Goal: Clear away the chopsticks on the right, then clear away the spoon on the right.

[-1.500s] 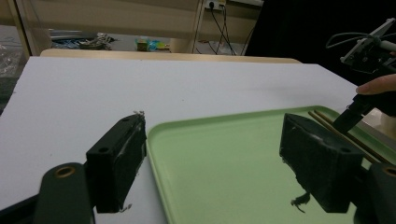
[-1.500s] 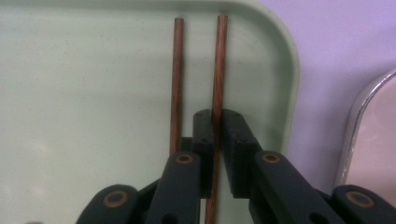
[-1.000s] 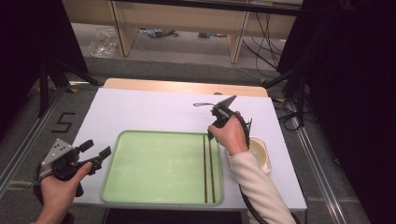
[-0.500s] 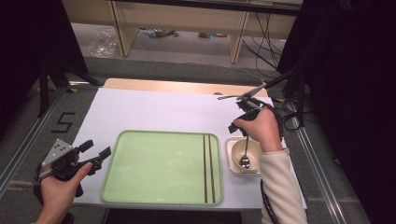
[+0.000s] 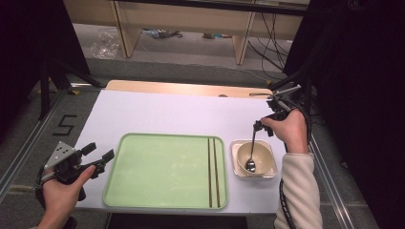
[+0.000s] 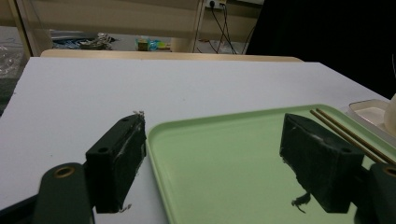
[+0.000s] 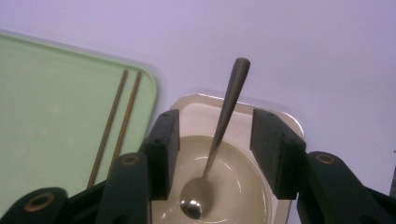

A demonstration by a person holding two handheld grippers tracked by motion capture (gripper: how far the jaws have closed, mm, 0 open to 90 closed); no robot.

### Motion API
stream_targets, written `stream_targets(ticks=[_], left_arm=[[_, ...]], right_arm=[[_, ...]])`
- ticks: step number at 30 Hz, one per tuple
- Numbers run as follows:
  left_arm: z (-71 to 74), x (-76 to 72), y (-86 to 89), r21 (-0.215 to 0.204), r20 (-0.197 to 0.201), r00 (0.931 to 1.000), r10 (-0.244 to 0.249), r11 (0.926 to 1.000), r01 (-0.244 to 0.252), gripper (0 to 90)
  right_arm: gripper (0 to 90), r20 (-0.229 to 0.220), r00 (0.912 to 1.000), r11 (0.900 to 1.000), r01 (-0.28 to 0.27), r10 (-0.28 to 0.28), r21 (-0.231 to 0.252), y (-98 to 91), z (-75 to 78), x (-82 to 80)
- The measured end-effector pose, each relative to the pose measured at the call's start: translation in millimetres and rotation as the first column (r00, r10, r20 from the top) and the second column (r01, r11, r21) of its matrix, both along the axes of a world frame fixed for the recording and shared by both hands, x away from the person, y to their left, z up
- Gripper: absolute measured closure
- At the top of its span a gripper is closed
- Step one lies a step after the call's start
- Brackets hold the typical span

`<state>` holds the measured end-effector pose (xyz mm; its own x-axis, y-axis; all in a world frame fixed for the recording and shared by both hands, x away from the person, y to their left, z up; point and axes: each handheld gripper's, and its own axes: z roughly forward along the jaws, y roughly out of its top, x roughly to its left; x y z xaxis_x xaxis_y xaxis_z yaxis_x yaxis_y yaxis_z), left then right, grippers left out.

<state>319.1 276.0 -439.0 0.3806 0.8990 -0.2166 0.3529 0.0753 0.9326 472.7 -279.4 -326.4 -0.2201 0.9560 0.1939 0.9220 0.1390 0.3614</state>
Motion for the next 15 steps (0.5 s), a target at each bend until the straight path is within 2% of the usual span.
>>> stream_targets(ticks=[1,2,5,7,9,10,11,12,13,14,15], left_arm=[[-0.2,0.1,0.0,-0.002,-0.001,1.0000,0.000,1.0000,0.000,22.3],[-0.4,0.3,0.1,-0.003,0.001,1.0000,0.001,1.0000,-0.001,22.4],[-0.3,0.0,0.6,-0.003,0.000,1.0000,0.002,1.0000,-0.002,22.4],[-0.2,-0.3,0.7,-0.003,0.001,1.0000,0.001,1.0000,-0.001,22.5],[0.2,-0.7,0.8,0.000,0.005,1.0000,-0.002,1.0000,0.002,22.5],[0.2,-1.1,0.7,0.000,0.006,1.0000,-0.002,1.0000,0.002,22.5],[0.2,-1.3,0.9,-0.001,0.005,1.0000,-0.001,1.0000,0.001,22.5],[0.2,-1.3,1.3,-0.002,0.004,1.0000,0.002,1.0000,-0.002,22.5],[0.2,-1.2,1.6,-0.002,0.004,1.0000,0.003,1.0000,-0.003,22.6],[0.3,-1.2,1.7,-0.001,0.003,1.0000,0.004,1.0000,-0.004,22.6],[0.4,-1.2,1.5,-0.002,0.004,1.0000,0.004,1.0000,-0.004,22.6]], right_arm=[[53.6,-0.008,0.9997,0.9996,0.024,-0.024,0.013,0.1,0.0,-0.5],[53.6,-0.001,1.0000,1.0000,0.006,-0.006,0.003,-2.4,-0.8,0.0],[53.0,-0.007,0.9996,0.9996,0.027,-0.027,0.009,-2.9,-2.4,0.9],[52.6,0.001,0.9999,0.9998,0.016,-0.016,0.011,-3.6,-5.1,2.3],[53.6,-0.027,0.9989,0.9990,0.039,-0.038,0.023,-1.9,-6.5,2.5],[54.5,-0.025,0.9991,0.9992,0.035,-0.034,0.021,-1.5,-7.4,2.8],[57.8,-0.038,0.9984,0.9988,0.043,-0.042,0.026,-1.2,-7.3,2.8],[56.5,-0.024,0.9995,0.9992,0.023,-0.022,0.032,-2.1,-9.1,3.8],[57.7,-0.047,0.9978,0.9980,0.048,-0.047,0.040,-0.1,-7.5,3.3],[57.4,-0.042,0.9980,0.9980,0.050,-0.048,0.038,0.4,-7.4,3.8],[57.5,-0.023,0.9993,0.9988,0.029,-0.028,0.039,-0.1,-8.5,4.7]])
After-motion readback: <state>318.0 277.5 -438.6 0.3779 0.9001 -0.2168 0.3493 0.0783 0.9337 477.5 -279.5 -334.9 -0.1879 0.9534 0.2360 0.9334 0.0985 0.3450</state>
